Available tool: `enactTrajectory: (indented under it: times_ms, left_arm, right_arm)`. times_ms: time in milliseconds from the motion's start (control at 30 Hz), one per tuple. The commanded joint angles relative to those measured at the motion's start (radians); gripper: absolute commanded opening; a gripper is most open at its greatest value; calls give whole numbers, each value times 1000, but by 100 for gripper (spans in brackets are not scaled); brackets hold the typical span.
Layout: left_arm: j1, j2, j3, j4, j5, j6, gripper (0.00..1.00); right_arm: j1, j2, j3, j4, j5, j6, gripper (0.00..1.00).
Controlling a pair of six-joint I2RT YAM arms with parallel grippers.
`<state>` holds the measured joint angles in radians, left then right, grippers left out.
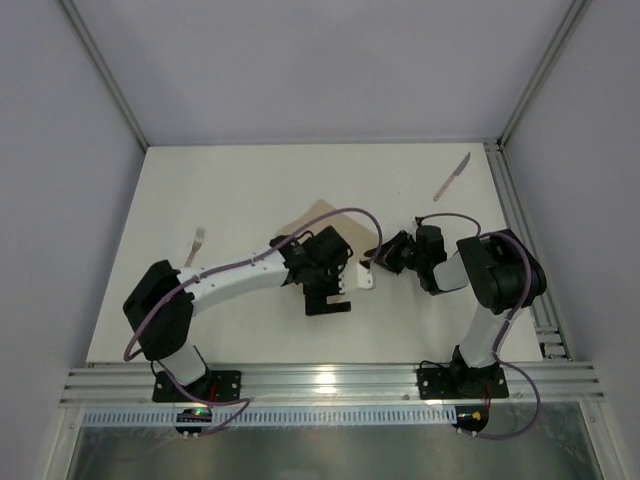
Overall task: Fold the napkin into a case and place the utensils inside
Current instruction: Turn over the upper triangle folded napkin at the center of the board.
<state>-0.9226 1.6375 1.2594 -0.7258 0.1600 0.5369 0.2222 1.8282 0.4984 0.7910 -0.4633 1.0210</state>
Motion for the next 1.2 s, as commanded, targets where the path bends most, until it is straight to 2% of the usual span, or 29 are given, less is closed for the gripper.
enactTrajectory:
  times_ms: [0, 67, 133, 467, 600, 700, 767, 800, 833, 933, 1033, 1100, 1133, 1167]
  left_arm:
    - [-66, 13, -130, 155, -149, -11, 99]
    - [-96, 18, -178, 240, -250, -17, 99]
    - [-134, 28, -204, 290, -275, -17, 99]
    - [-165, 111, -201, 374, -218, -77, 99]
    - [-165, 157, -180, 358, -237, -74, 92]
    - [-163, 171, -178, 347, -260, -78, 83]
    - [-165, 177, -181, 365, -252, -84, 73]
    - [-165, 189, -176, 362, -249, -86, 68]
    - [-165, 196, -167, 358, -254, -97, 55]
    - [-165, 211, -170, 344, -284, -95, 40]
    - [-165, 196, -184, 321, -307, -75, 34]
    - [-165, 188, -195, 315, -336, -61, 18]
    - [-163, 179, -199, 319, -346, -57, 0]
    - [-160, 174, -207, 325, -359, -40, 0]
  right_arm:
    - [-3, -50, -23, 34, 80, 2, 4]
    - [-3, -53, -24, 33, 77, -2, 4]
    - [-3, -52, -31, 34, 71, -6, 4]
    - [-3, -79, -44, 28, 89, -18, 4]
    - [-3, -96, -40, 14, 94, -27, 4]
    - [-3, -101, -34, 5, 92, -33, 4]
    - [-1, -107, -32, -3, 92, -38, 4]
    - [-3, -109, -32, -6, 94, -41, 4]
    - [-3, -110, -34, -10, 97, -42, 4]
    - [-3, -119, -35, -10, 97, -41, 4]
    - [-1, -130, -29, -22, 91, -53, 4]
    - [-1, -136, -15, -33, 77, -64, 4]
    - [-3, -151, -12, -50, 75, -74, 4]
    - [3, -162, -6, -61, 74, -82, 4]
